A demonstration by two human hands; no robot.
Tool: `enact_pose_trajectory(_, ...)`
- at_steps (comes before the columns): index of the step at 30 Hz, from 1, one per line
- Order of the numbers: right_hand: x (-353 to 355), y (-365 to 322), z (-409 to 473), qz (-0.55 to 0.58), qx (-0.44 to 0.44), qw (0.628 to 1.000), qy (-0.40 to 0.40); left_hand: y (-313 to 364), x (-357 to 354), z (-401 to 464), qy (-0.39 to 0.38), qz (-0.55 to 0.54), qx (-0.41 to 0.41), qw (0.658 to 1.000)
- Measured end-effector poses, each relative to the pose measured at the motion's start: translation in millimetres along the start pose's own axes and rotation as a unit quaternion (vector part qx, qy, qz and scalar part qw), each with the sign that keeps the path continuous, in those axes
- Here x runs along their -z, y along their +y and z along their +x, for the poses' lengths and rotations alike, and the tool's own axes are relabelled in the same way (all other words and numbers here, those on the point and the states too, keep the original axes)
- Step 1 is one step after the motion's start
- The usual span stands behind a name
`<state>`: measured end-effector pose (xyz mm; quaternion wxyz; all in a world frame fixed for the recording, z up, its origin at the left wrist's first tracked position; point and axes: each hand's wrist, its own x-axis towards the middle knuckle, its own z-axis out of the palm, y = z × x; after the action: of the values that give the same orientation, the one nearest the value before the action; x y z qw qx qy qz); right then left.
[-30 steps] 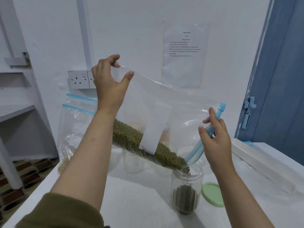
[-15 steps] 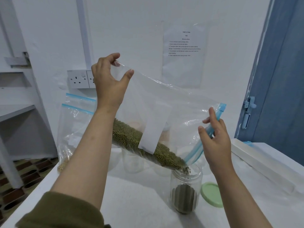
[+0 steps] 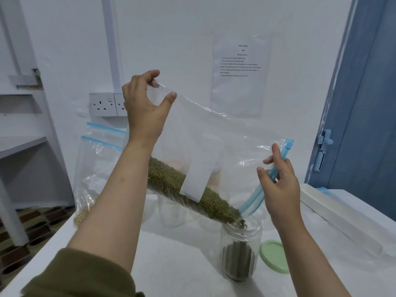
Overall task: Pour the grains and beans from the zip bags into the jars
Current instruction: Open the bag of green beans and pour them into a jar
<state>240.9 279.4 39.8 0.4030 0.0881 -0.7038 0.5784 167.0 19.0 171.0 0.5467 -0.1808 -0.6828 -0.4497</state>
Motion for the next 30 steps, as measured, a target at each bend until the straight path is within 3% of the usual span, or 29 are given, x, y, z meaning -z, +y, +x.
enact_pose_trajectory(30,-0.8,0.2,-0.3,0.002,-0.006,1.000,0.000,1.5,3.0,-2.6,-0.009,0.007,0.007,1.000)
